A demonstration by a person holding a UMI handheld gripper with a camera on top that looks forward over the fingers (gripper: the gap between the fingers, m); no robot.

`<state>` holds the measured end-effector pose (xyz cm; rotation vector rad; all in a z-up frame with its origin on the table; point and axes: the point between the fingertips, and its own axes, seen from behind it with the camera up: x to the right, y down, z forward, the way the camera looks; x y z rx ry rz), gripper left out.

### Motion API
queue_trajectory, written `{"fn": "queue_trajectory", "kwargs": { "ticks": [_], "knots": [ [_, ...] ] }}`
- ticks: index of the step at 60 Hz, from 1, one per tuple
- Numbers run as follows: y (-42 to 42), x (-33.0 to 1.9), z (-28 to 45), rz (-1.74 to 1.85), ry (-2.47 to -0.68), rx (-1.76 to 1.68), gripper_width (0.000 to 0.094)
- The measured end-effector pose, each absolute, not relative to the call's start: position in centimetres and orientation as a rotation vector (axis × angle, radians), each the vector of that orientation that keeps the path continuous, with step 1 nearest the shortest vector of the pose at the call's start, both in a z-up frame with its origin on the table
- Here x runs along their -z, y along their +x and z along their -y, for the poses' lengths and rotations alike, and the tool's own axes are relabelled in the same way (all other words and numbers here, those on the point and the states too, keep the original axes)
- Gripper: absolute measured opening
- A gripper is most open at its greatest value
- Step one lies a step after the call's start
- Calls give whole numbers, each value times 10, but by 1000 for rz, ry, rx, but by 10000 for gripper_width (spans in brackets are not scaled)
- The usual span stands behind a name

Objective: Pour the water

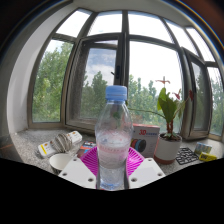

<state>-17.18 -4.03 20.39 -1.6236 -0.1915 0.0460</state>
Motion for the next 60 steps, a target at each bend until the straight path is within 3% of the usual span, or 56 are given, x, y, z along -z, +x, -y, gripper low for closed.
{"fn": "queue_trajectory", "kwargs": {
  "ticks": [16,21,30,32,36,38,45,60],
  "knots": [
    [-171,-73,26,192,-1800,-79,318],
    [-168,-80,29,190,-1745,-75,349],
    [-165,-74,27,157,-1780,-74,526],
    [-165,-68,29,143,-1823,-84,606],
    [-167,-64,39,126,-1885,-111,868],
    [-165,-67,47,121,-1896,-98,837],
    [-154,-87,82,124,-1900,20,864],
    [-164,-120,217,49,-1975,93,856]
  ]
}}
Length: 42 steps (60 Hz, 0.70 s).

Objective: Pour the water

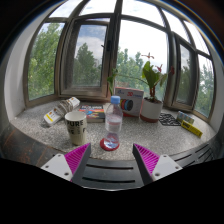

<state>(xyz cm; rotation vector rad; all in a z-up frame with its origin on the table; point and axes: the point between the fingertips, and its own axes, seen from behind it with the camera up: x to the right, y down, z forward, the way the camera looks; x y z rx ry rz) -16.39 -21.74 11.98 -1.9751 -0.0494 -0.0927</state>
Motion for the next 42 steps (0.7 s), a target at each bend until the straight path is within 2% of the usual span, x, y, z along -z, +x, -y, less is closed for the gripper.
{"fn": "queue_trajectory", "kwargs": {
  "ticks": [19,42],
  "knots": [
    [-181,-141,366,-20,-1995,151,859],
    [-187,-145,405,-23,-1994,162,856]
  ]
}}
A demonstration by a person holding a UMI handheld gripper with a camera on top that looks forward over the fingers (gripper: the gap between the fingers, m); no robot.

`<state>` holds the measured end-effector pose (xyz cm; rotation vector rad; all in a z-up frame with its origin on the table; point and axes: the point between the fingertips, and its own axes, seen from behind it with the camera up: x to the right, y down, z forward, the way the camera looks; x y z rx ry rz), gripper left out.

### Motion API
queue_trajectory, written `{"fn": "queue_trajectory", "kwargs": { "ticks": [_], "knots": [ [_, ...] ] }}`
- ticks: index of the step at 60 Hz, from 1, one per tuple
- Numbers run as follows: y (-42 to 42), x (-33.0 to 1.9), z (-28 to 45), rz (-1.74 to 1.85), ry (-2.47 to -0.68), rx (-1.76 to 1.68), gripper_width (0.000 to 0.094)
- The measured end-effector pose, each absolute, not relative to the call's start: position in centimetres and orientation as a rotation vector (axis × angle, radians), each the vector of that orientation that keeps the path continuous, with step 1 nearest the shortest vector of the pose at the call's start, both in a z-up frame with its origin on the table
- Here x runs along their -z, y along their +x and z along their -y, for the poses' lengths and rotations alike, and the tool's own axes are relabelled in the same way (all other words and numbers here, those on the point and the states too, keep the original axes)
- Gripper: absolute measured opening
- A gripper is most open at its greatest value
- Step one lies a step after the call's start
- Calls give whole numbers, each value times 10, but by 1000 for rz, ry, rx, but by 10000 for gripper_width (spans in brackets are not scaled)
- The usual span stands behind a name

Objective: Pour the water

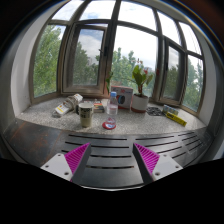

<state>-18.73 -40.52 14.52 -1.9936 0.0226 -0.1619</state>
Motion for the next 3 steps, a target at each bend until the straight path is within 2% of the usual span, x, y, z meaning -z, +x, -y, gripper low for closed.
{"fn": "queue_trajectory", "kwargs": {
  "ticks": [3],
  "knots": [
    [-186,-148,405,-22,-1988,168,858]
  ]
}}
